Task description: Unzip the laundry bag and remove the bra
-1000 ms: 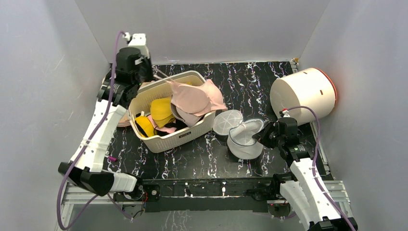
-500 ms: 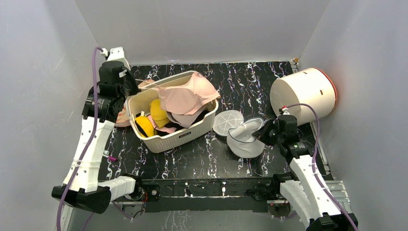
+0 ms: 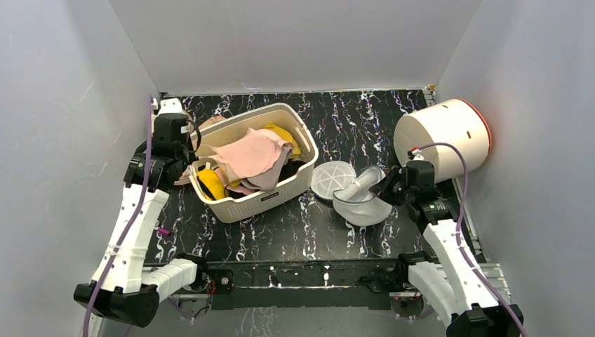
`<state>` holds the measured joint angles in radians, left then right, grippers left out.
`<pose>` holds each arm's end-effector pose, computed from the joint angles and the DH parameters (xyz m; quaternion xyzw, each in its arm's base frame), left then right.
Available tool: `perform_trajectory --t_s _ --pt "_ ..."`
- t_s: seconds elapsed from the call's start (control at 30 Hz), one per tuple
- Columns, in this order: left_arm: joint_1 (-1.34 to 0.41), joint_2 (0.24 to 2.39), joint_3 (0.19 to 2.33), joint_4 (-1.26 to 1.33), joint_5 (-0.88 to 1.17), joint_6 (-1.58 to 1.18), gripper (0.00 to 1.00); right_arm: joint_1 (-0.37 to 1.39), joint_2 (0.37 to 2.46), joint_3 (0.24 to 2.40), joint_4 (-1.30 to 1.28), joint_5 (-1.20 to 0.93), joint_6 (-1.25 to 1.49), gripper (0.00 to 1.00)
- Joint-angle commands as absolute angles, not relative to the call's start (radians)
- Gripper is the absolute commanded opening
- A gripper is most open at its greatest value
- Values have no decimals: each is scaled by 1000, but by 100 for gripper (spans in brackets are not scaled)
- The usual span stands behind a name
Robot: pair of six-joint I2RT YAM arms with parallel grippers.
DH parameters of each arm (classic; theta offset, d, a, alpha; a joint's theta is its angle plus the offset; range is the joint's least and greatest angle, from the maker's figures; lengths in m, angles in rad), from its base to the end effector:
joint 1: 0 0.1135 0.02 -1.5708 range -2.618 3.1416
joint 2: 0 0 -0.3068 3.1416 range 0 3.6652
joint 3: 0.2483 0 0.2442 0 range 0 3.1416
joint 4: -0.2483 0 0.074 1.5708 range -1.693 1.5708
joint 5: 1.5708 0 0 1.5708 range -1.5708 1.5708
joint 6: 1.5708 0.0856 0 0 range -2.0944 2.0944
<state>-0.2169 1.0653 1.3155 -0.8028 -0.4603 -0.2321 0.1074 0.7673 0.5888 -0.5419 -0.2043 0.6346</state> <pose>0.2173 -0.0090 0.4196 -0.1176 0.8493 0.0886 0.5070 0.1586 0.0346 0.2394 0.1955 0.8859 0.2353 0.3488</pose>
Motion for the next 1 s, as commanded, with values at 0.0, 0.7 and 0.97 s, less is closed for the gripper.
perform_trajectory --t_s 0.0,0.7,0.97 --pt "-209 1027 1312 -882 -564 -243 0 109 776 641 -475 -187 611 0" --pt "-208 1006 1230 -784 -362 -251 44 109 825 767 -516 -8 504 29" --pt "-208 938 1307 -609 -216 -272 98 109 852 971 -597 -133 335 56"
